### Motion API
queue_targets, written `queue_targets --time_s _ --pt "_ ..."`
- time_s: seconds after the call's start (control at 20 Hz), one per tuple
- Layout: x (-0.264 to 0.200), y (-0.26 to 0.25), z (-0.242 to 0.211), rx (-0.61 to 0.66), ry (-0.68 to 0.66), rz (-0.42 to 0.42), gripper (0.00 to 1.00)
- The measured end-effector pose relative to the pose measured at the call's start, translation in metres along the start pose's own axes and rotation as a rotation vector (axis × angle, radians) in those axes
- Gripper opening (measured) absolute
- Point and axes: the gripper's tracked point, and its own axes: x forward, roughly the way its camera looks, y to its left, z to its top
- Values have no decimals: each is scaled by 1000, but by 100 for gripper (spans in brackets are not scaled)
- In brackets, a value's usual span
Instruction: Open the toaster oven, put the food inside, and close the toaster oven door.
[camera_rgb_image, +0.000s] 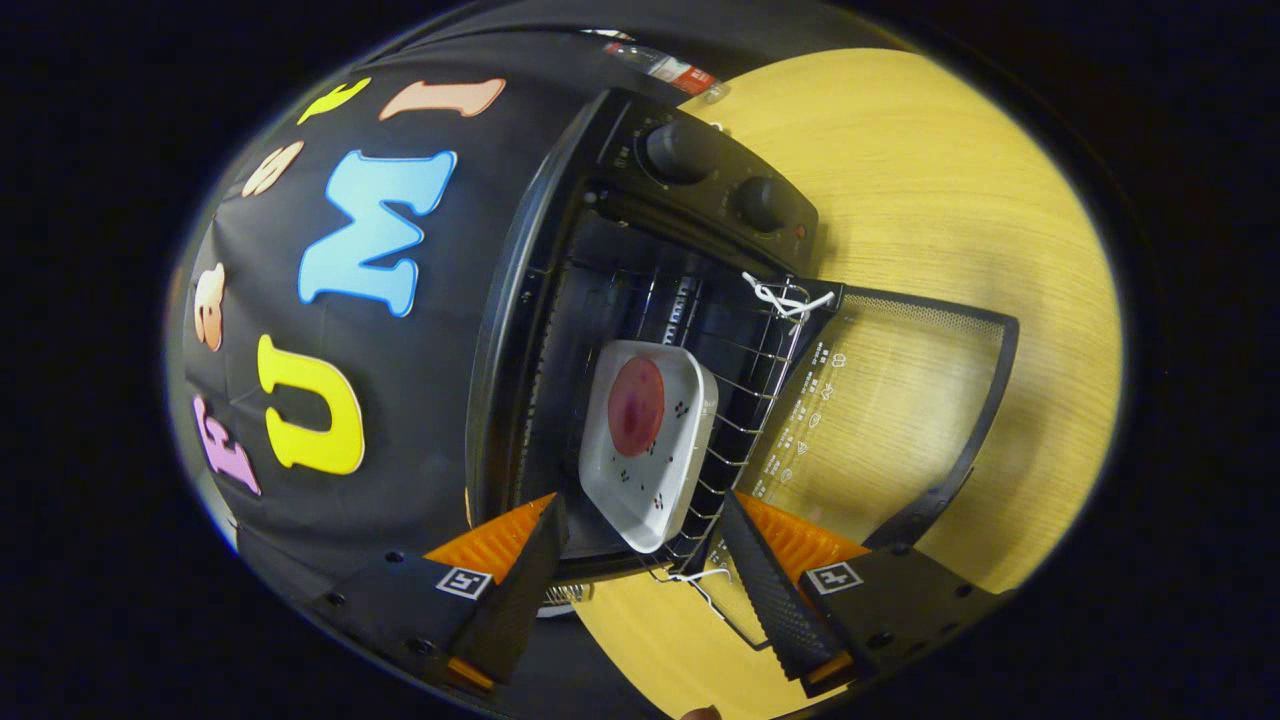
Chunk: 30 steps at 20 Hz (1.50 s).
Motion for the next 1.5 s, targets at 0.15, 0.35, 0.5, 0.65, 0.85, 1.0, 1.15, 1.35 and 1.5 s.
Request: queue_targets --time_s 0.15,0.35,0.5,0.65,0.85,1.0,1.15,1.35,1.5 --pt "-25 -8 3 -259 -31 -22 98" --pt "-50 -31 -6 -505 -23 -49 98" --pt "-62 -55 -18 -634 10 -98 98" --pt "-69 -76 -30 -766 40 -142 98" --pt "-69 -101 -41 -890 90 -201 98" --pt "-64 -119 -42 -978 101 -252 99" --pt "-55 -135 -43 -1040 135 -300 99" --pt "-43 -148 -42 -1097 158 -348 99" --pt "-35 -149 -41 -1099 151 -358 98"
